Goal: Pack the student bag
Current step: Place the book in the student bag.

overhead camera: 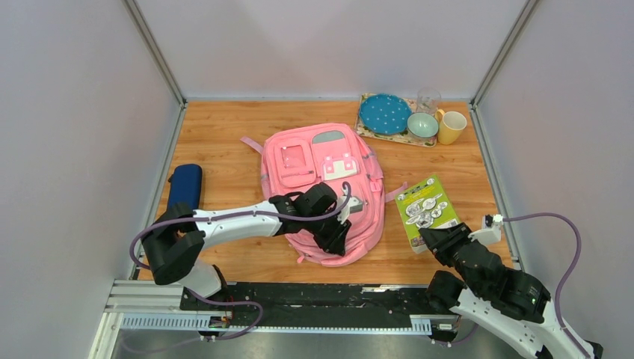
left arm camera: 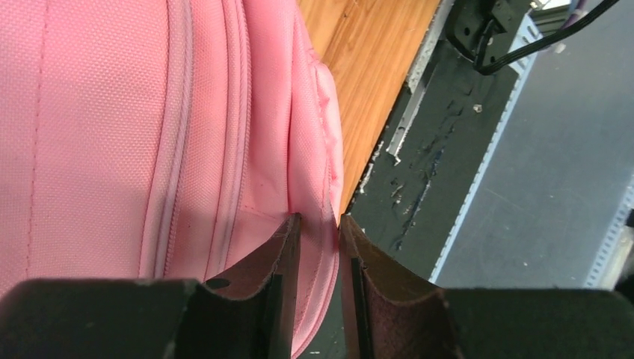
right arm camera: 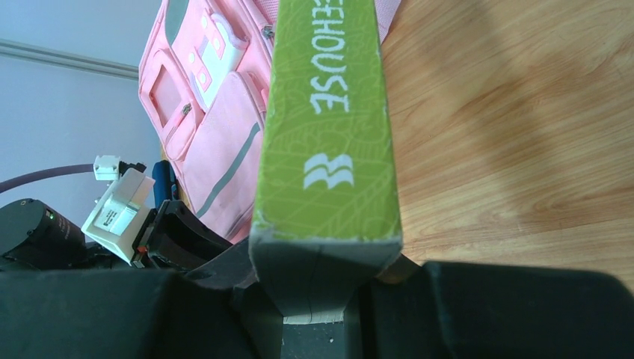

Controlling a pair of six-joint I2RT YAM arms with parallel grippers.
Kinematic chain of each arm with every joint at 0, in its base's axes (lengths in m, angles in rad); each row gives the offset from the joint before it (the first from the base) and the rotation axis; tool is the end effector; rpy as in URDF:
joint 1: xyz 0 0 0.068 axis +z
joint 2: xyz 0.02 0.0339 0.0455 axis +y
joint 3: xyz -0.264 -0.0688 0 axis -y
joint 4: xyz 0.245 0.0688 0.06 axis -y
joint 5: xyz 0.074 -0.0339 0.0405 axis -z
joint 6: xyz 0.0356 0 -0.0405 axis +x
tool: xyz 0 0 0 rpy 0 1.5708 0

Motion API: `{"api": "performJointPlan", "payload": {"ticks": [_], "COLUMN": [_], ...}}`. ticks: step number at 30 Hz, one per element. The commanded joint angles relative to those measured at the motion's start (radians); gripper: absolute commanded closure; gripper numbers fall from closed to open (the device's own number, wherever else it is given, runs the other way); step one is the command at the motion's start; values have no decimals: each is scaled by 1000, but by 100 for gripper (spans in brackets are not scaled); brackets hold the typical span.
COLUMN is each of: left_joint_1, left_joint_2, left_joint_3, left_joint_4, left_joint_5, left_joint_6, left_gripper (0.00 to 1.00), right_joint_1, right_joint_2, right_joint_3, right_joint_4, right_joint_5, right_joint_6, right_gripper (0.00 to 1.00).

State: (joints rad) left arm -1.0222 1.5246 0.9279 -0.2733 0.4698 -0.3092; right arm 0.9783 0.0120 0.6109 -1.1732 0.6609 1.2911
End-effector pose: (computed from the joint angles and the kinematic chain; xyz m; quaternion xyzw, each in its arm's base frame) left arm 0.1491 -0.2749 0.2084 0.3937 0.8281 -0.3781 0.1276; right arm 0.0239 -0.0037 0.2489 0.2826 0.7966 0.2893 0.4493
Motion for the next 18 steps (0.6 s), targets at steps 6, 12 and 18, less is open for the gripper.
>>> {"api": "performJointPlan", "payload": {"ticks": [6, 12, 18], "left_joint_1": [-50, -52, -53], "left_joint_2": [17, -26, -64], "left_joint_3": [57, 63, 127], "left_joint_4": [-56, -24, -55], "left_joint_5": [-204, -217, -177], "left_joint_6": [71, 62, 87], "left_gripper": [100, 100, 100], "right_joint_1": [0, 0, 0], "right_joint_2": [-50, -55, -64], "right_joint_3": [44, 47, 43], "right_joint_4": [63, 41, 24], "right_joint_5": [40, 31, 14], "right_joint_6": [25, 34, 42], "right_gripper": [100, 100, 100]}}
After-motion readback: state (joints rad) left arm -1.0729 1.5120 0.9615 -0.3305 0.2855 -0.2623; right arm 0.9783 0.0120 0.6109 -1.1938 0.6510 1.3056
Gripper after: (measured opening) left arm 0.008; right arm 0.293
